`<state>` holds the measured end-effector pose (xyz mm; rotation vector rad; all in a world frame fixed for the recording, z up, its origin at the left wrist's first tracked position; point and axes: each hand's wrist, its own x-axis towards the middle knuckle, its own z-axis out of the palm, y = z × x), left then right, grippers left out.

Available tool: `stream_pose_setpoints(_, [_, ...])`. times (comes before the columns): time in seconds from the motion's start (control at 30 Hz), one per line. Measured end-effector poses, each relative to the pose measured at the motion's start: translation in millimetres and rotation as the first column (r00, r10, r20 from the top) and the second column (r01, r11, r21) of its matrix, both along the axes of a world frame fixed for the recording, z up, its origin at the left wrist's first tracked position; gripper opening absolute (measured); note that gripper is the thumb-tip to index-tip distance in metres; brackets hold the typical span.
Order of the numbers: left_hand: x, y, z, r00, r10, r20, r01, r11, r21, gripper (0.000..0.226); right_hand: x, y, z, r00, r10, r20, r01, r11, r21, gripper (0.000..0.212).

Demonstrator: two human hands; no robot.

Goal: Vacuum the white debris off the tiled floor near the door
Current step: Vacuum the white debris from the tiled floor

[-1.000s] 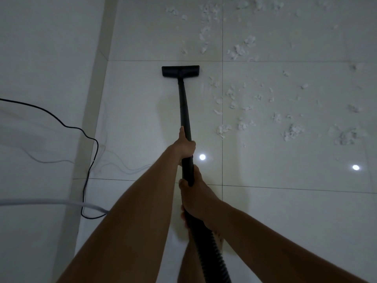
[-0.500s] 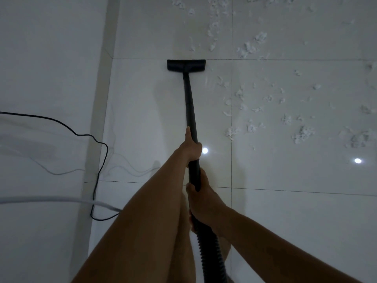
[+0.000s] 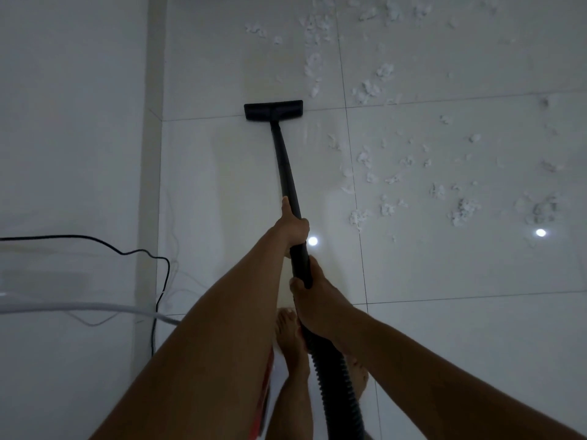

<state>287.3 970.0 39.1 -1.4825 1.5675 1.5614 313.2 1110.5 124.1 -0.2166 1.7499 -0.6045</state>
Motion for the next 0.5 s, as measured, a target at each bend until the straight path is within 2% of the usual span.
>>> stream_pose_setpoints(0.23, [-19, -16, 6, 0.999, -0.022, 0.033, 0.023, 1.000, -0.015, 0.081, -24, -18, 0, 1.000, 0.017, 0.018, -0.017, 1.000, 0.009, 0.060])
stream_pose_setpoints(0.5, [-59, -35, 6, 0.999, 0.045, 0.004, -0.044, 0.999, -0.012, 0.080, -73, -38, 3, 0.993, -0.021, 0.119, 0.018, 0.999, 0.032, 0.061])
